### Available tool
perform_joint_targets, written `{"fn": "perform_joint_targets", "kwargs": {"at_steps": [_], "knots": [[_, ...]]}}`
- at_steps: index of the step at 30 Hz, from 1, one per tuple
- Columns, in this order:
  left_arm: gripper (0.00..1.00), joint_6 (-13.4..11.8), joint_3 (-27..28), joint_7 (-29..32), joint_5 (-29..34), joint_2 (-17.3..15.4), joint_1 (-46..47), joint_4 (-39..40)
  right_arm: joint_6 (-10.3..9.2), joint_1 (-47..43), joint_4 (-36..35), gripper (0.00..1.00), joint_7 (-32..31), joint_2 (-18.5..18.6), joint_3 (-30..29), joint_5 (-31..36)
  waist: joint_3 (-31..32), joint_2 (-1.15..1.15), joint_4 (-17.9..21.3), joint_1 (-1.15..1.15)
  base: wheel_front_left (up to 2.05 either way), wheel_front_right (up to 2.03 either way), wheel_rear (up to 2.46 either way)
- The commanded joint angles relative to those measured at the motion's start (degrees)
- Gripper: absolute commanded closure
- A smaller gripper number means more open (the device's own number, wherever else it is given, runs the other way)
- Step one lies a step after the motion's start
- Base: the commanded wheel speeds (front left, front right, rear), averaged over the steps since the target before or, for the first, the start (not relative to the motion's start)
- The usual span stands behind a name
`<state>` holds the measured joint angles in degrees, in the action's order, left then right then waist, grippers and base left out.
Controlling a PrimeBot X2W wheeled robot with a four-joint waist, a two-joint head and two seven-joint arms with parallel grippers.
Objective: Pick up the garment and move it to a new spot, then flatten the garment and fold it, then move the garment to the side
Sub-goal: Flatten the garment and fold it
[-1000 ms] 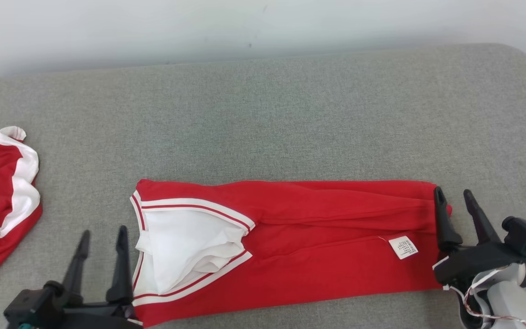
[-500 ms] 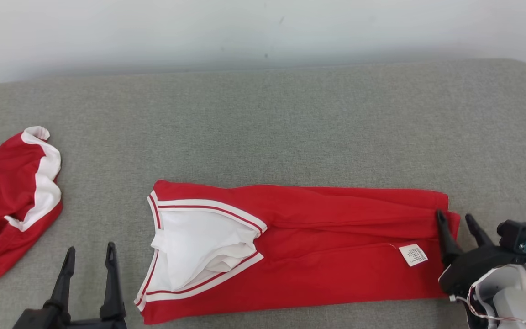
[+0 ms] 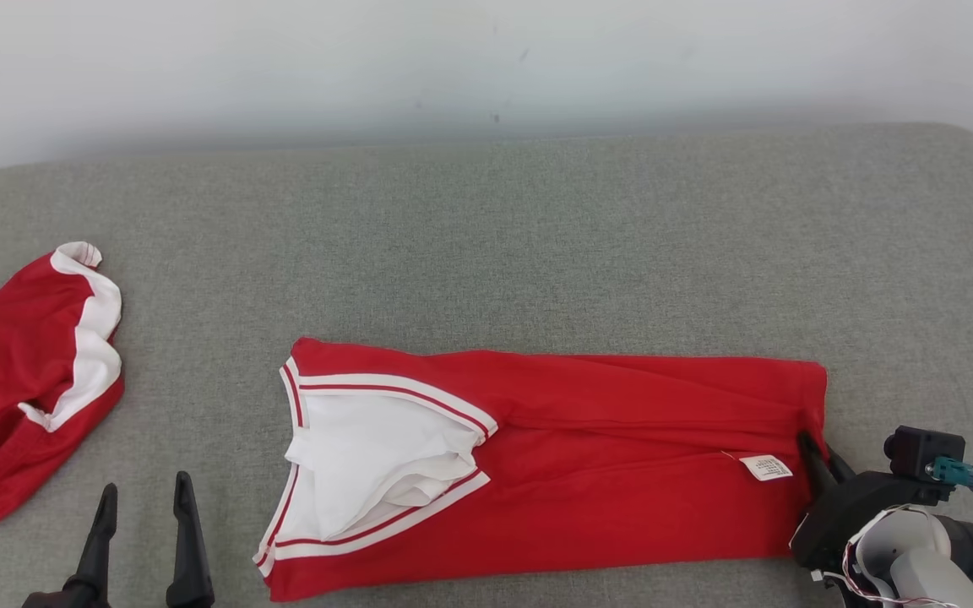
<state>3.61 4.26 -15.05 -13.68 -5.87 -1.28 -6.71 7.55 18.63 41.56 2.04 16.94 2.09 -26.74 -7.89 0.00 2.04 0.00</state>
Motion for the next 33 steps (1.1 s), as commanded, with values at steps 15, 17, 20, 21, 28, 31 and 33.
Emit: {"fn": "perform_joint_targets", "kwargs": {"at_steps": [15, 17, 20, 21, 28, 31, 33], "knots": [[0.00, 2.6, 3.1, -0.2, 3.7, 2.4, -0.8, -0.3, -0.15, 3.1, 2.3, 1.00, 4.1, 10.2, -8.7, 1.7, 2.0, 0.00, 1.0, 0.00, 0.00, 0.00, 0.00], [0.00, 2.8, 3.4, -0.2, 3.9, 2.6, -1.0, -0.4, -0.15, 3.3, 0.6, 1.00, 3.8, 9.4, -8.6, 2.3, 2.0, 0.00, 1.3, 0.00, 0.00, 0.00, 0.00], [0.00, 2.8, 3.6, -0.2, 4.0, 2.7, -1.3, -0.5, -0.14, 3.3, -3.7, 1.00, 3.0, 7.1, -7.3, 2.9, 2.0, 0.00, 1.7, 0.00, 0.00, 0.00, 0.00], [0.00, 2.8, 3.6, -0.2, 4.0, 2.7, -1.3, -0.5, -0.14, 3.3, -3.7, 1.00, 3.0, 7.1, -7.3, 2.9, 2.0, 0.00, 1.7, 0.00, 0.00, 0.00, 0.00], [0.00, 3.2, 3.6, -0.2, 4.4, 2.9, -0.5, -0.9, -0.14, 2.0, -16.9, 1.00, -1.5, 1.6, -0.2, 2.1, 1.9, 0.00, 1.9, 0.00, 0.00, 0.00, 0.00], [0.00, 3.4, 3.2, -0.2, 4.5, 3.0, 0.2, -1.2, -0.14, 1.4, -21.8, 1.00, -3.7, -0.7, 3.6, 1.3, 1.7, 0.00, 1.3, 0.00, 0.00, 0.00, 0.00], [0.00, 3.4, 3.0, -0.2, 4.5, 3.0, 0.6, -1.4, -0.14, 1.2, -24.4, 1.00, -4.9, -2.1, 5.7, 1.1, 1.6, 0.00, 0.8, 0.00, 0.00, 0.00, 0.00]]}}
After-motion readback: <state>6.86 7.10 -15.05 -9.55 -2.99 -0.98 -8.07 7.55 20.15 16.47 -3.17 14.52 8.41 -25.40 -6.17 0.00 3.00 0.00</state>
